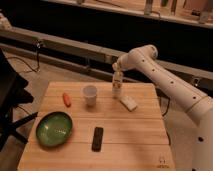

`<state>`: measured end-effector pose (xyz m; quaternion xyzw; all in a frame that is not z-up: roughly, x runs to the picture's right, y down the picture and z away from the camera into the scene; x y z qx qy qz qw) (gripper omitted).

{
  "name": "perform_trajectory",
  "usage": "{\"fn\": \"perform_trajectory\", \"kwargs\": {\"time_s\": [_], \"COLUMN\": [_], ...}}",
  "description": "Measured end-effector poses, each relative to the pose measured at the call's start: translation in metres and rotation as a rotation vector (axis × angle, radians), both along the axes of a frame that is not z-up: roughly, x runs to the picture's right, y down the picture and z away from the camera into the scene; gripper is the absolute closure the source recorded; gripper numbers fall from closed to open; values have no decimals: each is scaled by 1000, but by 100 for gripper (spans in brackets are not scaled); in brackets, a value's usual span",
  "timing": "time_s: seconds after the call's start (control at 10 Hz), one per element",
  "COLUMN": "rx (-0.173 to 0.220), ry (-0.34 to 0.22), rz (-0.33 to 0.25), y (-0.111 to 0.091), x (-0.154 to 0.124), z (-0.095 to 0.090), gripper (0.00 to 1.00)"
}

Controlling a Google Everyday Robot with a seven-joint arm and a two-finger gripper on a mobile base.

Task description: Stand the bottle upright

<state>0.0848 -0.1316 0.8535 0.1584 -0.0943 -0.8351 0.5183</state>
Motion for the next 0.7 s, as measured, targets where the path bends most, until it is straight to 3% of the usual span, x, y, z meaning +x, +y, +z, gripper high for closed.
{"fn": "perform_trajectory", "kwargs": {"time_s": [0.5,0.7], "rx": [-3,-10], "ry": [11,13], "rz": [-24,-17], "y": [6,8], "x": [0,1], "z": [15,18], "gripper": [25,20]}}
